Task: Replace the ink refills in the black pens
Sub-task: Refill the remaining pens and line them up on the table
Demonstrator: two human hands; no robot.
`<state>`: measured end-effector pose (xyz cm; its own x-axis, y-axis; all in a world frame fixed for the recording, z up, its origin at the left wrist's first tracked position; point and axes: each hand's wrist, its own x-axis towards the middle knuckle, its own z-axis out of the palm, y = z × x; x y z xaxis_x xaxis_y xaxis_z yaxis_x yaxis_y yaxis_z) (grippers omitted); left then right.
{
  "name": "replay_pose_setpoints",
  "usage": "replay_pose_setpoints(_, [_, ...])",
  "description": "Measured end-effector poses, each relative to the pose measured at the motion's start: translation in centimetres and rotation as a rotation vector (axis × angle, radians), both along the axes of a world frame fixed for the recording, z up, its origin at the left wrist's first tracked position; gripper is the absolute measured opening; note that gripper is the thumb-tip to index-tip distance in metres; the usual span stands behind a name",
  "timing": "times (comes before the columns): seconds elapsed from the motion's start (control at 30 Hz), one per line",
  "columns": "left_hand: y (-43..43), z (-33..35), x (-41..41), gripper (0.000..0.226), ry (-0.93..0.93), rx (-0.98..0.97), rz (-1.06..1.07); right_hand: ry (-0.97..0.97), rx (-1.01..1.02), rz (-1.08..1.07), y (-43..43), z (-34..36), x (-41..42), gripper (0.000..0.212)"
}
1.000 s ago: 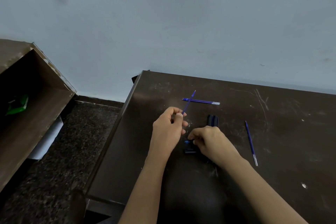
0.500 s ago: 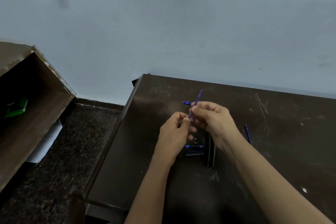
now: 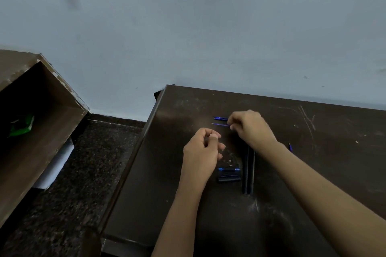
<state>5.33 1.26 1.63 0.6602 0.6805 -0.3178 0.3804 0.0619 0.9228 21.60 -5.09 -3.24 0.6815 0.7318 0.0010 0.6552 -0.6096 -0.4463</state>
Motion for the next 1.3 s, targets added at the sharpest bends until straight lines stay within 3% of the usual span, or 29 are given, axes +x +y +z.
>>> replay_pose_setpoints(0.17, [-0.1,0.2,0.1,0.016,0.022,0.018,-0.01,0.031,-0.025,-0.039,-0.4,-1.7,0.2,0.009])
replay_pose_setpoints(0.3, [-0.2,0.2,0.2,0.016,0.03,0.024,-0.018,-0.057,0.0,-0.045,-0.2,-1.4,0.7,0.012])
replay_pose_setpoints(0.53, [-0.1,0.1,0.3,0.016,0.045,0.01,-0.033,-0.091,-0.007,-0.07,0.8,-1.4,1.6,0.038])
replay_pose_setpoints(0.97, [-0.1,0.2,0.2,0.014,0.043,-0.002,-0.034,-0.032,-0.03,-0.066,1.7,-1.5,2.1,0.021])
replay_pose_setpoints(1.3, [0.0,-0.1,0.2,0.013,0.034,-0.004,-0.046,0.038,0.022,-0.086,1.8,-1.6,1.9,0.02])
